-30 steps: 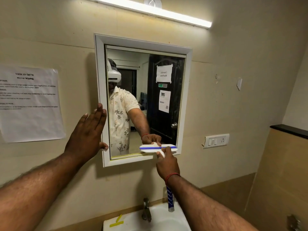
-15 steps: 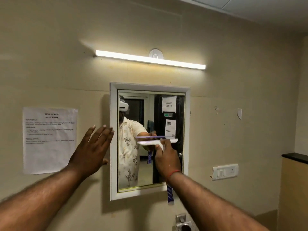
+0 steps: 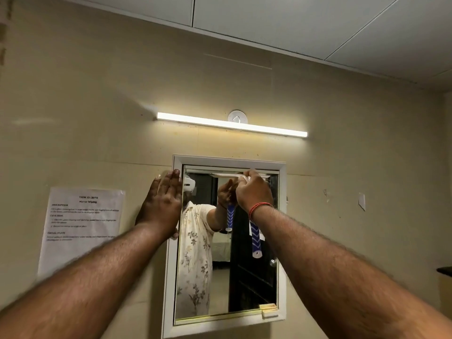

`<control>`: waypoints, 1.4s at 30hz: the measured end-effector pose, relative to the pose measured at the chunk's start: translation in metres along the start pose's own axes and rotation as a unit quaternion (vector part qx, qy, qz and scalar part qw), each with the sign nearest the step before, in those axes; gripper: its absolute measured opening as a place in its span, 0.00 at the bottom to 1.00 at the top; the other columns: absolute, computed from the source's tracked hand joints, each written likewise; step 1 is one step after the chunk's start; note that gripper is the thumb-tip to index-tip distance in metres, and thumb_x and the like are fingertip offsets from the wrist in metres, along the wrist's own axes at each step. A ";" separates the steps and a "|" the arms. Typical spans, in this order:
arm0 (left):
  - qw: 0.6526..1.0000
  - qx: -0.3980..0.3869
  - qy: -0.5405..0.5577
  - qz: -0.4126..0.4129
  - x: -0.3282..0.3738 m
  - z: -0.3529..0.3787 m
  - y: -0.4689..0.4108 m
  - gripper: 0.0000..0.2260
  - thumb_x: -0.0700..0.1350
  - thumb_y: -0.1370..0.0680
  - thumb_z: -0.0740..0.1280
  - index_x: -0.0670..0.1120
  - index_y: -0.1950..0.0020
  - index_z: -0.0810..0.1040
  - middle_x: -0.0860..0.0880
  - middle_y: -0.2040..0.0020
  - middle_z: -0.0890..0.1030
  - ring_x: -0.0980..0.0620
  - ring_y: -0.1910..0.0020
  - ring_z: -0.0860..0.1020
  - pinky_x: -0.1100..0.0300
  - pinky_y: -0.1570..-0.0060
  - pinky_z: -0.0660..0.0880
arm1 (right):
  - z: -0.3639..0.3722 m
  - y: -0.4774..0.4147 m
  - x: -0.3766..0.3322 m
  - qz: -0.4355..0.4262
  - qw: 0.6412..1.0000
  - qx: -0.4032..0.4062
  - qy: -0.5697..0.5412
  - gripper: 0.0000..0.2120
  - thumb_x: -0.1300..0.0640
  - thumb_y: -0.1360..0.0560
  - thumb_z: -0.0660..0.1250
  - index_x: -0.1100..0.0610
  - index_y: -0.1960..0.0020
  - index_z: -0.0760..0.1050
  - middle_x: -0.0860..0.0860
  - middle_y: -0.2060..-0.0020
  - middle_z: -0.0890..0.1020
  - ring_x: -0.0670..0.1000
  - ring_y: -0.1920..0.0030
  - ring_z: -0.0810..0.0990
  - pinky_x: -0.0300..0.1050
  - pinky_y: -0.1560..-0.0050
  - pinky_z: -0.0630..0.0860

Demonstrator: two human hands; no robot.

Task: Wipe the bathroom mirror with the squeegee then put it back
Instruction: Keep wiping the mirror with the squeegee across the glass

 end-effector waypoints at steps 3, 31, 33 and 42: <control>1.000 0.004 0.005 0.002 -0.002 0.000 0.000 0.73 0.67 0.30 0.82 0.36 0.14 0.30 0.35 0.12 0.32 0.37 0.11 0.35 0.41 0.11 0.39 | 0.006 -0.006 0.003 0.003 1.000 0.000 0.000 0.13 0.51 0.12 0.62 0.50 0.30 0.74 0.47 0.51 0.81 0.51 0.49 0.82 0.49 0.46 0.80; 0.982 0.102 0.157 0.028 -0.001 0.049 0.047 0.63 0.62 0.30 0.84 0.43 0.09 0.48 0.43 0.08 0.44 0.42 0.10 0.49 0.42 0.12 0.56 | 0.040 0.022 0.035 0.064 0.996 -0.062 -0.033 0.19 0.57 0.16 0.63 0.50 0.28 0.62 0.50 0.54 0.78 0.56 0.50 0.83 0.61 0.45 0.85; 0.981 0.094 0.168 0.031 0.004 0.059 0.056 0.64 0.63 0.30 0.84 0.43 0.09 0.47 0.44 0.08 0.42 0.43 0.09 0.48 0.41 0.12 0.56 | 0.045 0.035 0.045 0.067 0.995 -0.067 -0.035 0.17 0.54 0.15 0.63 0.48 0.29 0.62 0.48 0.56 0.79 0.55 0.51 0.84 0.61 0.46 0.86; 0.970 0.092 0.221 0.045 0.021 0.089 0.092 0.63 0.57 0.29 0.85 0.44 0.08 0.45 0.47 0.08 0.38 0.40 0.10 0.55 0.42 0.13 0.60 | 0.067 0.109 0.092 0.101 0.990 -0.091 -0.029 0.16 0.56 0.18 0.63 0.44 0.34 0.63 0.52 0.51 0.82 0.56 0.54 0.84 0.61 0.49 0.86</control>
Point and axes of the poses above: each hand's wrist, its own y-axis away from the middle knuckle, its own z-axis out of the palm, x = y × z, the point moved 6 cm from there along -y, towards the middle knuckle
